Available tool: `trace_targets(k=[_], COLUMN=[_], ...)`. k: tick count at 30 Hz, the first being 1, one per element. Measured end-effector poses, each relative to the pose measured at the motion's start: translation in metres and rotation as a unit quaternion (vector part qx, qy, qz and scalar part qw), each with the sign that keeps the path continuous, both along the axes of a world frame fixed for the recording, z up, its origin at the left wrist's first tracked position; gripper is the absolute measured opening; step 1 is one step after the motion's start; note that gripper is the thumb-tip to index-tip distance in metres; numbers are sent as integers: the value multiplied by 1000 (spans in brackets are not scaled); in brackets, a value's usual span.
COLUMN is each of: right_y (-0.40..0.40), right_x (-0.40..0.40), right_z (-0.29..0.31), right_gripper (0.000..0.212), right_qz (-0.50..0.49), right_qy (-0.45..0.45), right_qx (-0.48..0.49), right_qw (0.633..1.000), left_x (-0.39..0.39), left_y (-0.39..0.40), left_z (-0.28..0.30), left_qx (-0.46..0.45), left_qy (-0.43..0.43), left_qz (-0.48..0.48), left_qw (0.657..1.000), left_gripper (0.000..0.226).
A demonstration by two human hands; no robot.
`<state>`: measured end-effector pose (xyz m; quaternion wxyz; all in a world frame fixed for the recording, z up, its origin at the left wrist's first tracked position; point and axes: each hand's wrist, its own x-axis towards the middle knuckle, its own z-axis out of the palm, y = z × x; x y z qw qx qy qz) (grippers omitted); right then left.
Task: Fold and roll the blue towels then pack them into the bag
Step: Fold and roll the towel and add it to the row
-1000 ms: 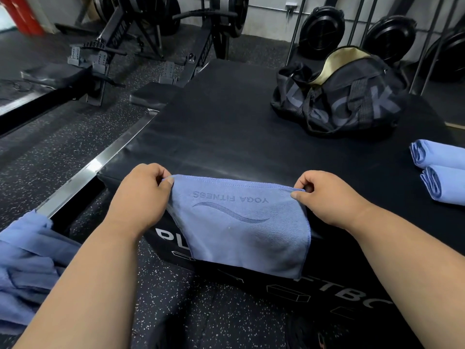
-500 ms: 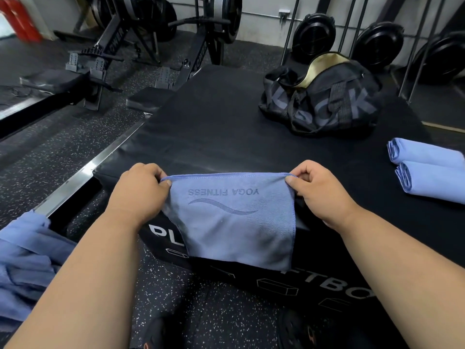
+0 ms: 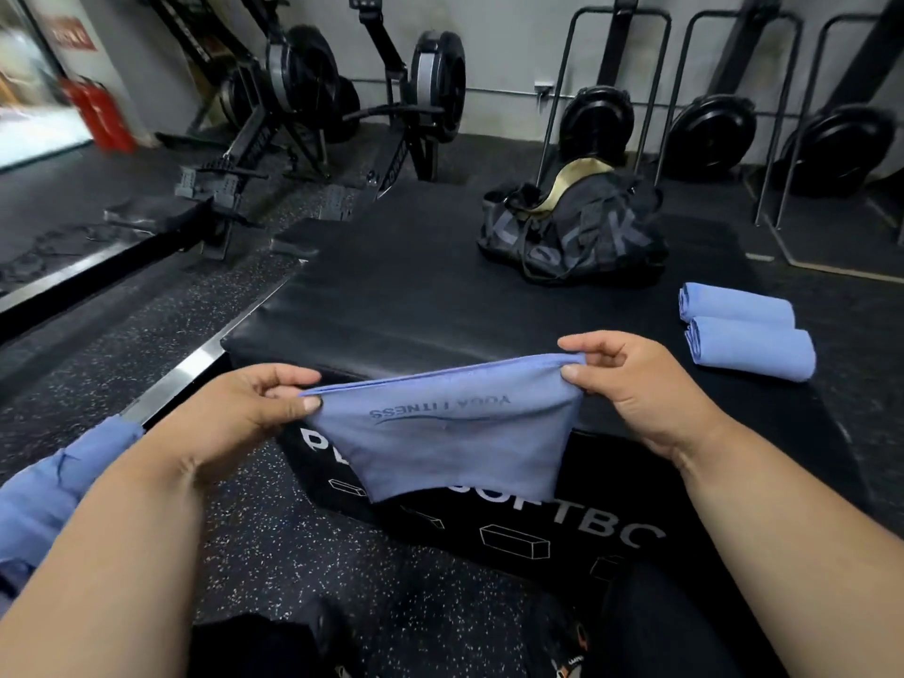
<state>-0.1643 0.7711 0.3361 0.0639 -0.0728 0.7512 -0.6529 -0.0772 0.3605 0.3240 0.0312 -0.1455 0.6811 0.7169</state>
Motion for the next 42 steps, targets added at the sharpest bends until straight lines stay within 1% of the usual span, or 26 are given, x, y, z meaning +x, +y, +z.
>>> trace_targets(k=[1, 2, 3, 4, 5, 6, 7, 8, 9, 10, 13, 14, 16, 20, 22, 24, 27, 32, 35, 42], right_y=[5, 9, 13, 14, 16, 18, 19, 19, 20, 22, 27, 29, 32, 30, 26, 22, 12, -18, -35, -45], right_x=[7, 15, 22, 29, 36, 44, 52, 61, 70, 76, 96, 101, 109, 124, 131, 137, 146, 168, 181, 196], right_z=[3, 6, 9, 12, 13, 14, 15, 18, 21, 24, 33, 35, 39, 40, 40, 43, 51, 56, 55, 56], right_gripper=[34, 37, 37, 34, 29, 23, 19, 17, 16, 14, 10, 9, 7, 13, 13, 15, 17, 16, 15, 22], right_qz=[15, 25, 32, 37, 38, 39, 41, 38, 32, 24, 32, 39, 51, 68, 63, 50, 50, 78, 88, 69], right_qy=[12, 21, 30, 40, 45, 47, 49, 51, 50, 49, 25, 10, -23, -107, -120, -121, -106, -68, -65, -69], right_qx=[33, 61, 98, 145, 191, 218, 223, 208, 181, 151, 99, 87, 48, -93, -121, -140, -148, -91, -77, -68], right_qw=[999, 998, 994, 988, 980, 974, 973, 976, 982, 987, 994, 995, 997, 988, 983, 981, 982, 990, 991, 993], left_x=[13, 27, 38, 49, 58, 66, 72, 78, 83, 91, 113, 118, 125, 134, 139, 143, 150, 156, 155, 161], left_y=[4, 9, 10, 12, 16, 22, 26, 30, 32, 34, 35, 37, 44, 61, 71, 81, 103, 150, 176, 206], left_z=[6, 10, 11, 12, 14, 18, 20, 24, 27, 31, 44, 49, 55, 58, 58, 56, 58, 67, 66, 67], left_qx=[-4, -16, -41, -76, -99, -108, -114, -122, -121, -116, -70, -52, -2, 73, 86, 71, 70, 69, 56, 4], left_qy=[-12, -21, -22, -26, -31, -39, -41, -43, -43, -41, -35, -32, -19, -20, -23, -20, 1, 28, 38, 80], left_qz=[-2, -2, -5, -8, -10, -6, -3, 5, 11, 12, 36, 47, 55, 54, 65, 70, 88, 93, 99, 61], left_qw=[1000, 1000, 999, 997, 995, 993, 993, 992, 992, 992, 996, 997, 998, 996, 994, 995, 994, 993, 993, 995], left_gripper=[53, 51, 55, 61, 55, 35, 15, 6, 6, 10, 37, 39, 31, 21, 21, 20, 22, 26, 25, 22])
